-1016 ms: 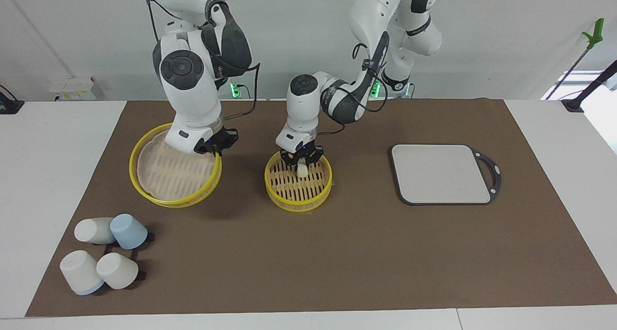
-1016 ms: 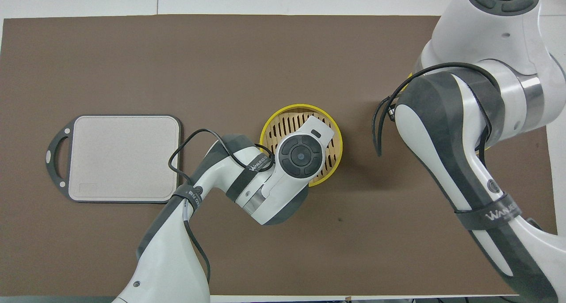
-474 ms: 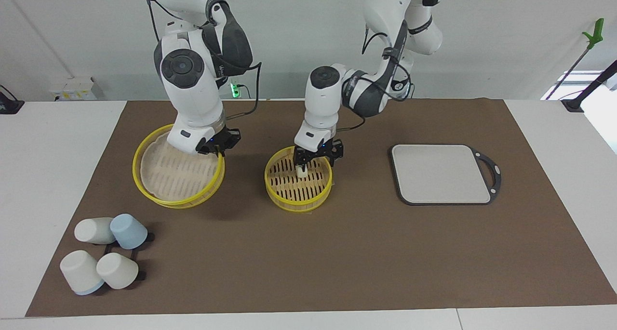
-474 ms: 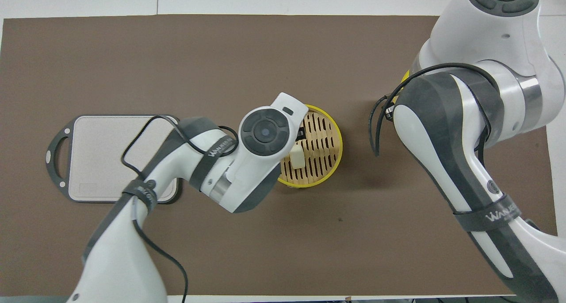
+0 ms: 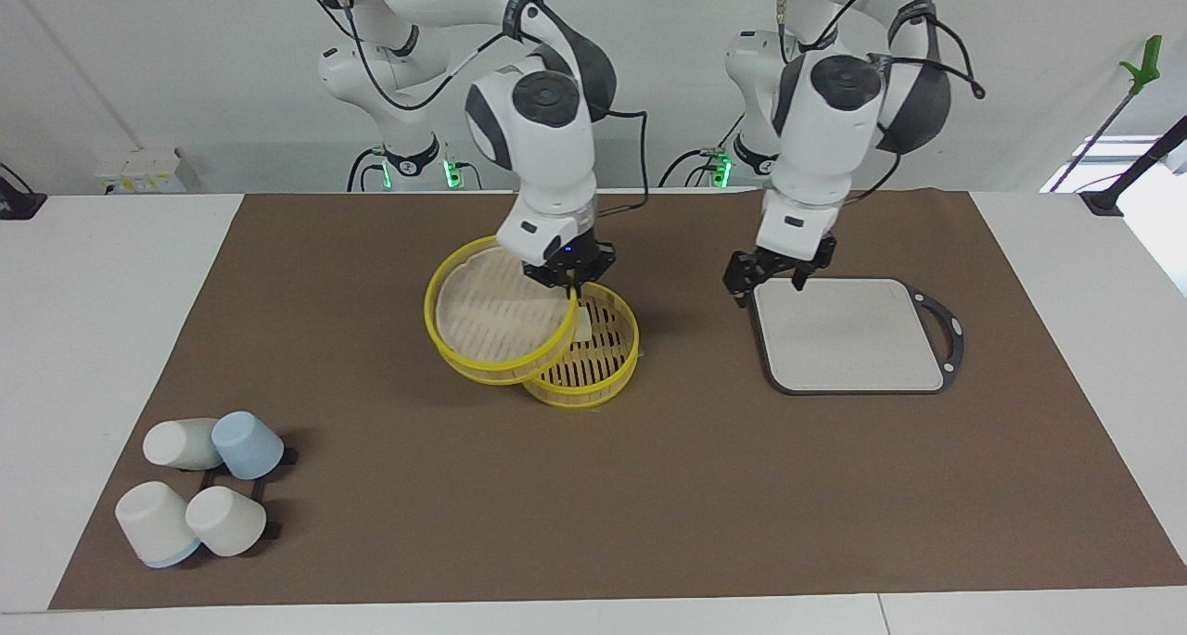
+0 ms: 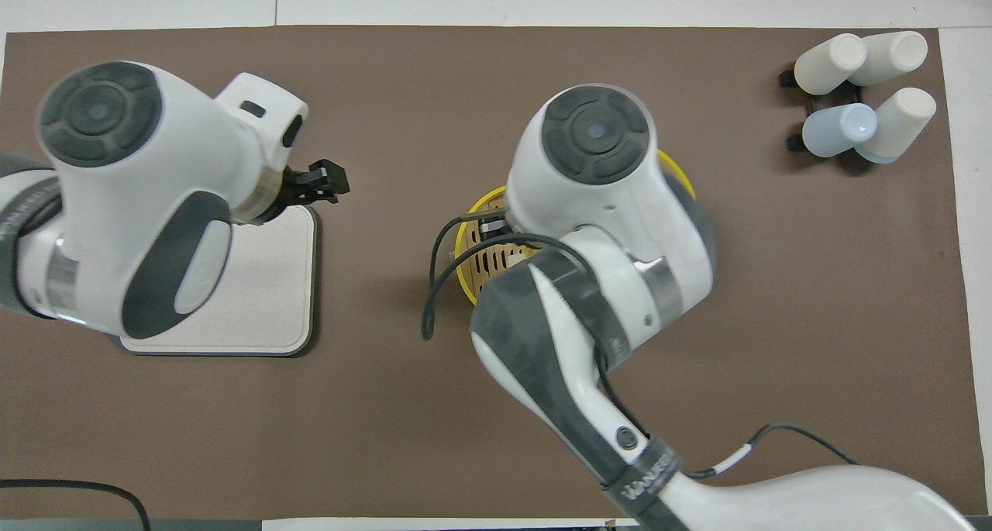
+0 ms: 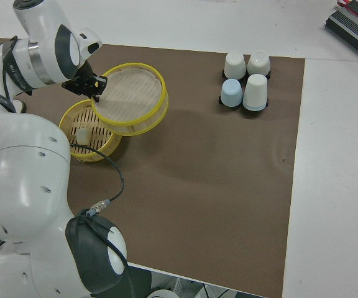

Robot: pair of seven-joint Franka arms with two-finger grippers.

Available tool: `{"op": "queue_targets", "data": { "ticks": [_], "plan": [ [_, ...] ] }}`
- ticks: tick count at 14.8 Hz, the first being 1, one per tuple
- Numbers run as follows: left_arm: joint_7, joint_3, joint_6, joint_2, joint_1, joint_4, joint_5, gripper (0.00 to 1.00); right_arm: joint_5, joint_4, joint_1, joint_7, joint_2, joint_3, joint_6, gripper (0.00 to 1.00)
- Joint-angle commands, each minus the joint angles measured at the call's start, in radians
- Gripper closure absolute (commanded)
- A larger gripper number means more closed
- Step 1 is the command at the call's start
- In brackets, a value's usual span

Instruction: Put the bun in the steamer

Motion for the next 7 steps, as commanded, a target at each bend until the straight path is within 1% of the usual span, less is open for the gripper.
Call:
{"op": "queue_targets", "data": {
  "ticks": [1, 3, 4, 6, 7],
  "plan": [
    [0.138, -0.016, -0.06, -0.056, 0.123, -0.021, 0.01, 0.0, -0.085, 0.138, 0.069, 0.092, 0.135, -0.004, 0.037, 0.97],
    [0.278, -0.016, -0.106, -0.081, 0.203, -0.019, 0.008, 0.0, -0.093, 0.112, 0.072, 0.094, 0.135, -0.002, 0.067, 0.97],
    [0.339, -0.011, -0.129, -0.101, 0.227, -0.019, 0.007, 0.0, -0.095, 0.098, 0.074, 0.094, 0.134, -0.002, 0.074, 0.97],
    [0.459, -0.008, -0.181, -0.135, 0.269, -0.019, 0.007, 0.0, -0.095, 0.052, 0.086, 0.106, 0.129, -0.002, 0.143, 0.97],
    [0.493, -0.008, -0.195, -0.145, 0.281, -0.021, 0.007, 0.0, -0.095, 0.032, 0.098, 0.117, 0.126, -0.002, 0.157, 0.97]
  ]
}}
